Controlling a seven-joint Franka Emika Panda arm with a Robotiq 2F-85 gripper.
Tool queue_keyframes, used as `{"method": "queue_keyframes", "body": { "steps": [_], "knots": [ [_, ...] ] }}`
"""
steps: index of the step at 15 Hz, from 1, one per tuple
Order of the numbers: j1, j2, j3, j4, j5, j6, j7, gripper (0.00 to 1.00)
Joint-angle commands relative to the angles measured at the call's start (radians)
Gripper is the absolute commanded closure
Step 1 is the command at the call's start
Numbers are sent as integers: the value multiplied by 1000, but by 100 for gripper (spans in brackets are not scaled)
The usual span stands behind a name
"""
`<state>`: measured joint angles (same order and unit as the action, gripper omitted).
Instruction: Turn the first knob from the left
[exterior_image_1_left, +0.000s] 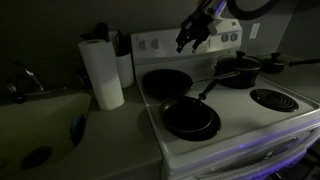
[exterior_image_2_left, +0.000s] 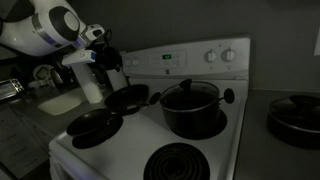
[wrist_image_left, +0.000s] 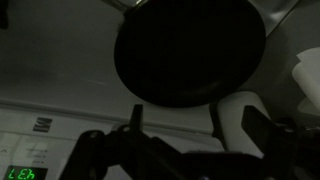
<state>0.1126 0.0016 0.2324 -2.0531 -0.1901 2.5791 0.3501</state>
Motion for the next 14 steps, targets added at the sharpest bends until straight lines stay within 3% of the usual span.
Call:
{"method": "queue_keyframes", "body": {
  "steps": [1,8,9,13,14],
  "knots": [
    [42,116,-16,124,-32,40,-24,0],
    [120,314,-27,437,-8,25,-170,0],
    [121,243,-39,333,2,28,-137,0],
    [134,263,-48,359,3,28,-138,0],
    [136,256,-58,330,-3,79,-107,0]
  ]
}}
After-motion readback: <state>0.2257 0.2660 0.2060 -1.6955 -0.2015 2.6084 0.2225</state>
